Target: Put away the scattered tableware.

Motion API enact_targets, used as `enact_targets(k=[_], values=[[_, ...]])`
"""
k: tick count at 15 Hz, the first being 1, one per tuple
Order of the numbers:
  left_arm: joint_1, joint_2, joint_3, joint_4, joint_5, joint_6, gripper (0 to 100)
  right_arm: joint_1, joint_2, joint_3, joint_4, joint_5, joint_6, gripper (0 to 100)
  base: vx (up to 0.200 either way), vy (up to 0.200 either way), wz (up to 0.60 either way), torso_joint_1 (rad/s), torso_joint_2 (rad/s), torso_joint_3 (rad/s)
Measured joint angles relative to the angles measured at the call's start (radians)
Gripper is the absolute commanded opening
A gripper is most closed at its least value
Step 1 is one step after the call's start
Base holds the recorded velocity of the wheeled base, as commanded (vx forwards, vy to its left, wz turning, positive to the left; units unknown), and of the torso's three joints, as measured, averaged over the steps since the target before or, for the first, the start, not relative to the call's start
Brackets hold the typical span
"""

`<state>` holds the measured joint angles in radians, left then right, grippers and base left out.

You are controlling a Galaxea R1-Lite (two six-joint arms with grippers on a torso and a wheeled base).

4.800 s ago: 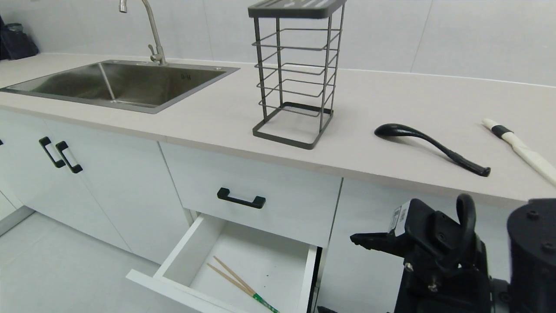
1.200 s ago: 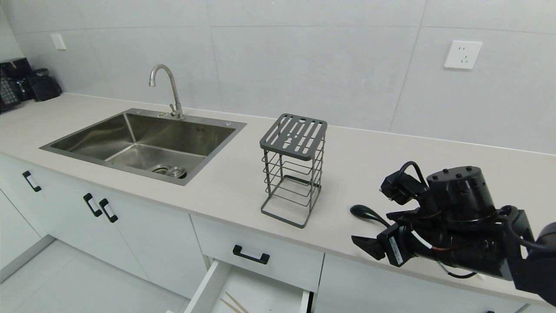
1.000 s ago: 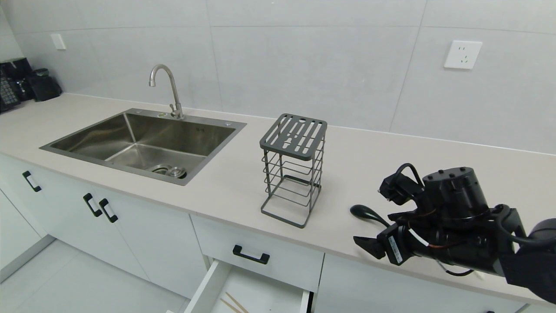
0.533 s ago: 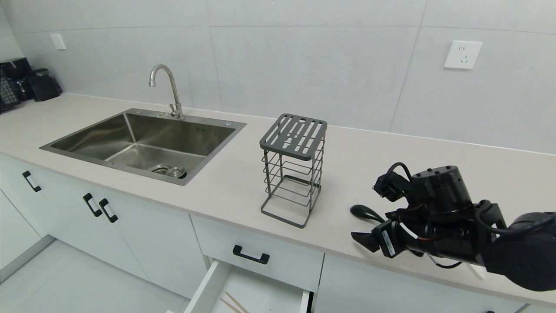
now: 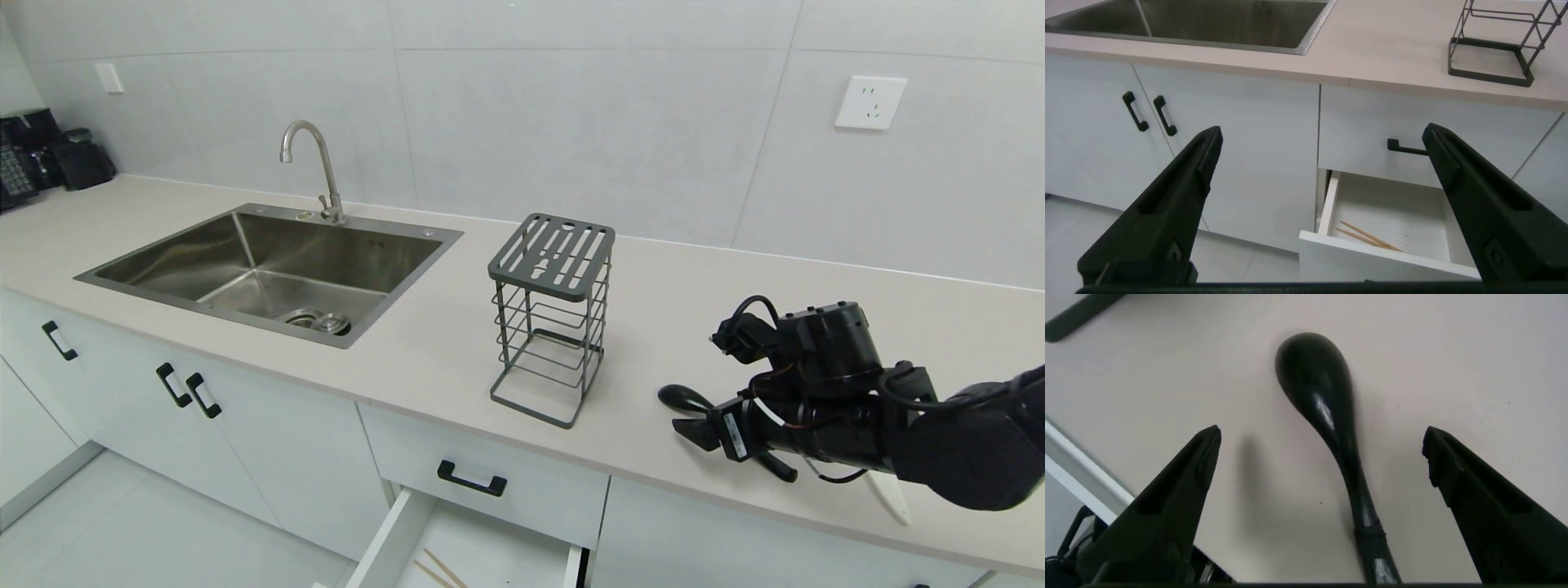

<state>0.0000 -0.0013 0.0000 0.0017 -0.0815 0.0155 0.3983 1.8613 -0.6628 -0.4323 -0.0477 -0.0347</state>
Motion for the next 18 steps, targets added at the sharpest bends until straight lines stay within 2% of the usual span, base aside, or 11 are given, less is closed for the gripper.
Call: enact_targets(k=[4, 8, 10, 11, 18], values=[[0.0, 0.0, 0.0, 0.0, 0.0, 0.0, 100, -0.047, 0.036, -0.019, 0.0, 0.0, 0.0, 100, 0.0, 0.0, 0.0, 0.0, 0.0, 0.0], [0.0, 0.0, 0.0, 0.0, 0.0, 0.0, 100, -0.056, 0.054, -0.024, 0.0, 0.001, -0.004, 100, 0.0, 0.0, 0.0, 0.0, 0.0, 0.0], [0.0, 0.0, 0.0, 0.0, 0.0, 0.0, 100, -0.056, 0.059, -0.024, 0.0, 0.005, -0.048, 100, 0.0, 0.0, 0.0, 0.0, 0.0, 0.0], [0.0, 0.0, 0.0, 0.0, 0.0, 0.0, 100, -0.056, 0.062, -0.022, 0.0, 0.007, -0.053, 0, 0.0, 0.0, 0.0, 0.0, 0.0, 0.0], [0.0, 0.0, 0.0, 0.0, 0.0, 0.0, 100, -0.056, 0.066, 0.009, -0.006, 0.011, -0.092, 0, 0.0, 0.0, 0.0, 0.0, 0.0, 0.0]])
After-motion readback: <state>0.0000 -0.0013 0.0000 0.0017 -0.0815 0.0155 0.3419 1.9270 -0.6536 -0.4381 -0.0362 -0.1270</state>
